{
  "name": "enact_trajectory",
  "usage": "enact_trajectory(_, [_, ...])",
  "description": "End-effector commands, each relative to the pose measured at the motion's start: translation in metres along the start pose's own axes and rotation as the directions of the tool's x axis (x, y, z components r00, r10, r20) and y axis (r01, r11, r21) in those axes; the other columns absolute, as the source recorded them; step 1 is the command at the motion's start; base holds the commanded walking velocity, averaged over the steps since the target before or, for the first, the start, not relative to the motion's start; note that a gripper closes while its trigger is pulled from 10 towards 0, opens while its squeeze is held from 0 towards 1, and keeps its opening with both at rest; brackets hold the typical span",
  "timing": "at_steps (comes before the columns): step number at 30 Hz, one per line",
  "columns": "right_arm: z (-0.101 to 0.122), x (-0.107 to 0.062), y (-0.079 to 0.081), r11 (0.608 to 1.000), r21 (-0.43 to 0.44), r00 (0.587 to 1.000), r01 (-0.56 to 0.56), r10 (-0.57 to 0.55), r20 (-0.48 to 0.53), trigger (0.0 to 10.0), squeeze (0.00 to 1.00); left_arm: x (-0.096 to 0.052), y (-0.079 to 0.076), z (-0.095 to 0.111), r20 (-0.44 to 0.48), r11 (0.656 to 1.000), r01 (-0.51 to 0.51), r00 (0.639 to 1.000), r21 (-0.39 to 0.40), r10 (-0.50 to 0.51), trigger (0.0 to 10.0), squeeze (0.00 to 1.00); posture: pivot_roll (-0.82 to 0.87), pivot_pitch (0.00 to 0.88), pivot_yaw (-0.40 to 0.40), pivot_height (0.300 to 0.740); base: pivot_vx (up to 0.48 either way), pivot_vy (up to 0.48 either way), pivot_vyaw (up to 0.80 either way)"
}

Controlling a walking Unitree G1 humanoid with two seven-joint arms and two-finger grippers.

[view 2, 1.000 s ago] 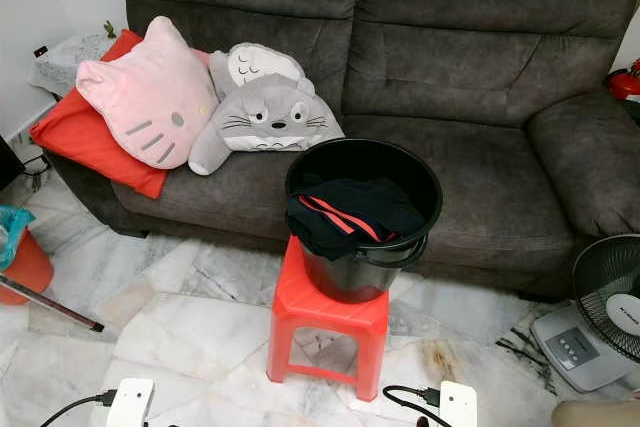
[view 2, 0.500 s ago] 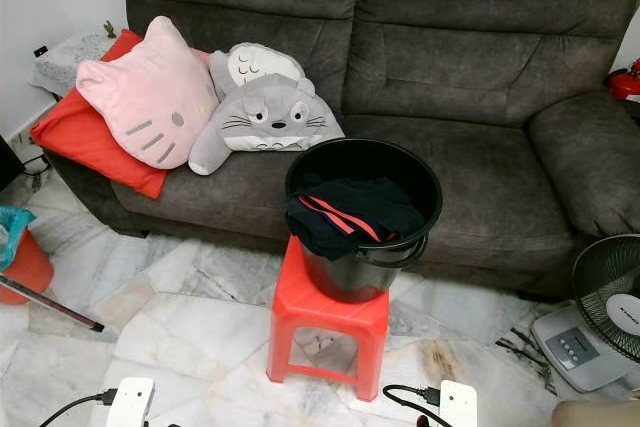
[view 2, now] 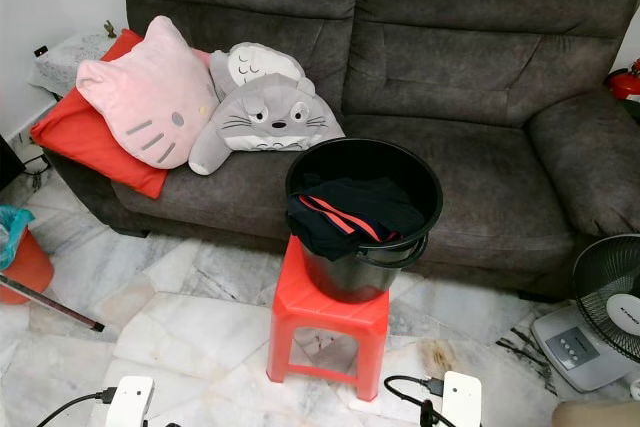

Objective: Hang hanger

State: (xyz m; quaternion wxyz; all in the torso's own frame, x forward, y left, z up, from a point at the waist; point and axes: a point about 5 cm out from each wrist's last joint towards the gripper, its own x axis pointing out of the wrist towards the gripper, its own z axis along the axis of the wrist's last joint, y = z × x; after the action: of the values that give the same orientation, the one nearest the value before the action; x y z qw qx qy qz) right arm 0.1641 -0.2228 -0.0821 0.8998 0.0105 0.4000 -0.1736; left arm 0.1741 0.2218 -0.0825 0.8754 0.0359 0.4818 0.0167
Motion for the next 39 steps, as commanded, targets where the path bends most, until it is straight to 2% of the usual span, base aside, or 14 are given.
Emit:
enact_trajectory(1, [0.001, -0.001, -0.001, 1.000, -0.004, 1.000, 0.010, -0.010, 0.029, 10.0, 0.00, 0.000, 0.003, -0.001, -0.007, 1.000, -0.001, 1.000, 0.018, 0.001, 10.0, 0.00, 0.03, 0.000, -0.015, 0.732, 0.000, 0.000, 0.00])
enact_trajectory(11, [0.007, -0.002, -0.001, 0.999, -0.028, 0.993, 0.038, -0.034, 0.116, 10.0, 0.00, 0.000, 0.003, 0.000, -0.005, 1.000, -0.002, 1.000, 0.023, 0.002, 10.0, 0.00, 0.03, 0.000, -0.011, 0.732, 0.000, 0.000, 0.00])
enact_trajectory(24, [0.009, -0.004, -0.003, 0.998, -0.033, 0.987, 0.062, -0.056, 0.151, 10.0, 0.00, 0.000, 0.003, -0.001, -0.005, 1.000, 0.000, 1.000, 0.031, 0.000, 10.0, 0.00, 0.03, 0.000, -0.009, 0.732, 0.000, 0.000, 0.00])
enact_trajectory(25, [0.019, 0.000, -0.006, 0.999, -0.004, 0.984, 0.045, -0.044, 0.173, 10.0, 0.00, 0.000, 0.003, -0.001, -0.006, 1.000, 0.000, 1.000, 0.031, 0.000, 10.0, 0.00, 0.03, 0.000, -0.009, 0.732, 0.000, 0.000, 0.00])
enact_trajectory(26, [0.047, 0.006, -0.014, 0.999, 0.012, 0.968, 0.044, -0.046, 0.246, 10.0, 0.00, 0.000, 0.003, -0.001, -0.006, 0.999, 0.000, 1.000, 0.032, 0.000, 10.0, 0.00, 0.03, 0.000, -0.009, 0.732, 0.000, 0.000, 0.00])
enact_trajectory(28, [0.087, 0.010, -0.029, 0.998, 0.009, 0.932, 0.058, -0.057, 0.358, 10.0, 0.00, -0.001, 0.003, -0.001, -0.006, 0.999, -0.001, 1.000, 0.032, 0.001, 10.0, 0.00, 0.03, 0.000, -0.008, 0.732, 0.000, 0.000, 0.00])
enact_trajectory(31, [0.098, 0.010, -0.029, 0.999, 0.005, 0.912, 0.054, -0.051, 0.407, 10.0, 0.00, -0.001, 0.003, -0.001, -0.007, 0.999, 0.000, 1.000, 0.035, 0.000, 10.0, 0.00, 0.02, 0.000, -0.007, 0.732, 0.000, 0.000, 0.00])
enact_trajectory(39, [0.105, 0.009, -0.028, 0.998, -0.013, 0.899, 0.066, -0.054, 0.435, 10.0, 0.00, 0.000, 0.003, 0.000, -0.006, 0.999, -0.001, 1.000, 0.033, 0.001, 10.0, 0.00, 0.03, 0.000, -0.012, 0.732, 0.000, 0.000, 0.00])
